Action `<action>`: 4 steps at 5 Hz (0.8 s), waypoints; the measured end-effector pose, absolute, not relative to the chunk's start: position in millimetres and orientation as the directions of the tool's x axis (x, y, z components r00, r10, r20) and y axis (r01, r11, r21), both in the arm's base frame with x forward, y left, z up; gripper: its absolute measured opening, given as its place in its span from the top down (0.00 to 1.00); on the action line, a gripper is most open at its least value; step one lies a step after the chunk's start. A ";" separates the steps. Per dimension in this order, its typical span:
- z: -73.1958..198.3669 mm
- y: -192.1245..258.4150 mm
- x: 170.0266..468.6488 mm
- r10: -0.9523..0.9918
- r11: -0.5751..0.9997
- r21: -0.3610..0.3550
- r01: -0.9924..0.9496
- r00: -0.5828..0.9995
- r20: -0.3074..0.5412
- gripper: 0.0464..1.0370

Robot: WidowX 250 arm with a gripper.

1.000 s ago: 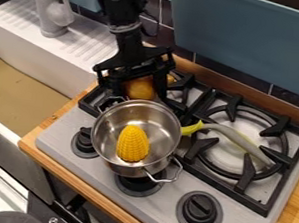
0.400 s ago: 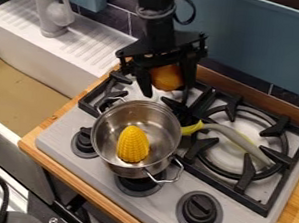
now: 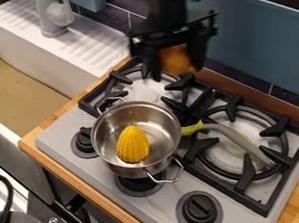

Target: Move the yellow thing to the right stove

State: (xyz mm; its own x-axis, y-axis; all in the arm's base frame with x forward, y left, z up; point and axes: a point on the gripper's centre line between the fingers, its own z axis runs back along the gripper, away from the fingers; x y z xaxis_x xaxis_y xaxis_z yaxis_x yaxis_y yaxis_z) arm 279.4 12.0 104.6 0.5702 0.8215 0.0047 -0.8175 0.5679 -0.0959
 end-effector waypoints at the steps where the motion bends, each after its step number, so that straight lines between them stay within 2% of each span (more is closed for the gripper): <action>1: 105.8 -9.8 271.1 0.810 0.580 -0.066 -0.812 0.583 -0.061 0.26; 2: 96.5 -28.6 269.3 0.888 0.458 -0.026 -0.889 0.459 -0.043 0.26; 4: 80.4 -59.5 269.4 0.980 0.198 -0.069 -0.978 0.197 0.012 0.26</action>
